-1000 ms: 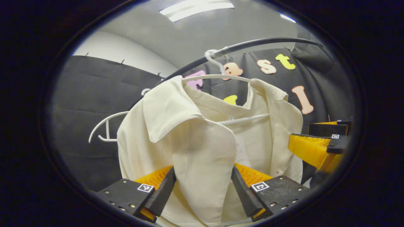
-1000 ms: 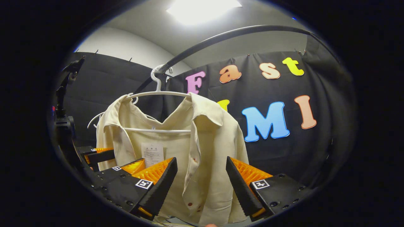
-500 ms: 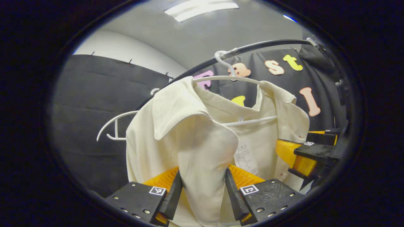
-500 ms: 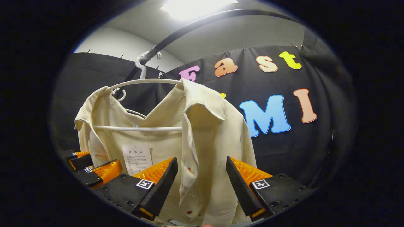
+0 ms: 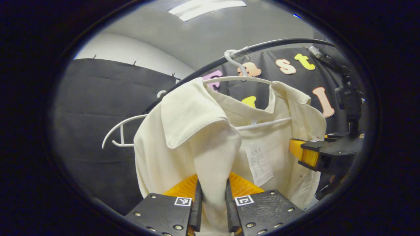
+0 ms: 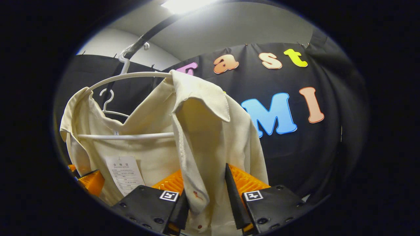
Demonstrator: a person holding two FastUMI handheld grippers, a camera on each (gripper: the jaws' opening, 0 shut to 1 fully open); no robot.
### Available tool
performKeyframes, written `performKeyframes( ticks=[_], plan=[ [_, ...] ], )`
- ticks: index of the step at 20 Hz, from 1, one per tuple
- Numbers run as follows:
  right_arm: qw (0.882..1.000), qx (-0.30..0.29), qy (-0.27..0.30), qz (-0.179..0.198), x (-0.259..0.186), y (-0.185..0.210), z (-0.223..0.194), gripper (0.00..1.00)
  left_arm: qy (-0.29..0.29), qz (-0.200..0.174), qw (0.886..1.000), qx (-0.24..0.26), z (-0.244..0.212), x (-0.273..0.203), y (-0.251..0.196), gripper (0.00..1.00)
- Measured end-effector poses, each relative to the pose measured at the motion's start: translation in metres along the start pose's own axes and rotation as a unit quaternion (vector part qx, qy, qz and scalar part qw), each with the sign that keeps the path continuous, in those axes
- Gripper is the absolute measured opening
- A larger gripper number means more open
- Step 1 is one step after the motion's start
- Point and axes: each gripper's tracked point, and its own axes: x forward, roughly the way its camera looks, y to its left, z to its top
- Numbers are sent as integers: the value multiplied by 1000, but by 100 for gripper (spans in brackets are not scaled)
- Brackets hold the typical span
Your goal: Grasp the clothes on the hanger with both hands and then place them into the laundry hamper below.
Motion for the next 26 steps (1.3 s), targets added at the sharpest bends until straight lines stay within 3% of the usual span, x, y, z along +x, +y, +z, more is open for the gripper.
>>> performKeyframes(
  ticks=[1, 2, 3, 5, 6, 7, 9, 12, 16, 26],
  plan=[
    [1000, -10, 2, -8, -1, -4, 0, 48, 5, -9, 1000, -2, -1, -2, -2, 39],
    [999, -21, -3, -24, -1, -11, 3, 39, 4, -14, 1000, -4, 0, -2, -3, 32],
    [999, -30, -10, -39, -5, -16, 6, 15, 3, -19, 1000, -5, 1, -3, -4, 25],
    [999, -38, -8, -22, -3, -10, 6, 7, 4, 10, 1000, 12, 0, -9, 10, 12],
    [999, -45, -8, -25, -6, -11, 7, 7, 7, 12, 1000, 11, -2, -7, 12, 6],
    [998, -53, -12, -27, -8, -13, 10, 8, 9, 5, 1000, 7, -1, -7, 9, 11],
    [995, -78, -26, -48, -11, -24, 18, 7, 10, 5, 1000, -2, -2, -7, 10, 1],
    [989, -109, -55, -84, -23, -41, 39, 8, -1, 13, 1000, 0, 5, -16, 19, 1],
    [984, -107, -86, -113, -36, -57, 63, 7, -20, 29, 999, 6, 20, -35, 37, 1],
    [971, -120, -132, -162, -44, -86, 102, 7, -70, 92, 993, 17, 71, -57, 114, 2]
  ],
)
